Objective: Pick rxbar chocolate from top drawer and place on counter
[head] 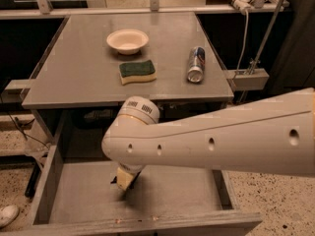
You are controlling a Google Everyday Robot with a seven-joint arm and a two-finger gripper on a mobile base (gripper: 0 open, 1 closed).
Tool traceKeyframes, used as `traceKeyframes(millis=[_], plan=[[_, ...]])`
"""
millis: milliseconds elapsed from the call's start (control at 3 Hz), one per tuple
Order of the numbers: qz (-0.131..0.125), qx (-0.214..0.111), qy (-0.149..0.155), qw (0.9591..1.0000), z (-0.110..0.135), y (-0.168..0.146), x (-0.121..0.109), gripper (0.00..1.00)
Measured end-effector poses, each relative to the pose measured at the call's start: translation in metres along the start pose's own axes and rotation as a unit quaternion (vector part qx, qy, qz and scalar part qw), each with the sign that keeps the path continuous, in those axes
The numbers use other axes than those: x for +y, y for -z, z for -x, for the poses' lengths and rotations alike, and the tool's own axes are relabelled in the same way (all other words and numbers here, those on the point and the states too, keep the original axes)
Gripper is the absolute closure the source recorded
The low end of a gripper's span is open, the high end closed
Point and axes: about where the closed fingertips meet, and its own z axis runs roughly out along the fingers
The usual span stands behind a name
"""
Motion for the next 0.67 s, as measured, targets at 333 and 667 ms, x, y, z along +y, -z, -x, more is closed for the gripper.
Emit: traceKeyframes(millis=[333, 667], plan=[[-0.021, 0.013, -0.017, 0.9996, 0.007, 0.036, -0.029, 1.0], [-0.026, 0.003, -0.02, 0.9994, 0.018, 0.068, -0.049, 1.0]])
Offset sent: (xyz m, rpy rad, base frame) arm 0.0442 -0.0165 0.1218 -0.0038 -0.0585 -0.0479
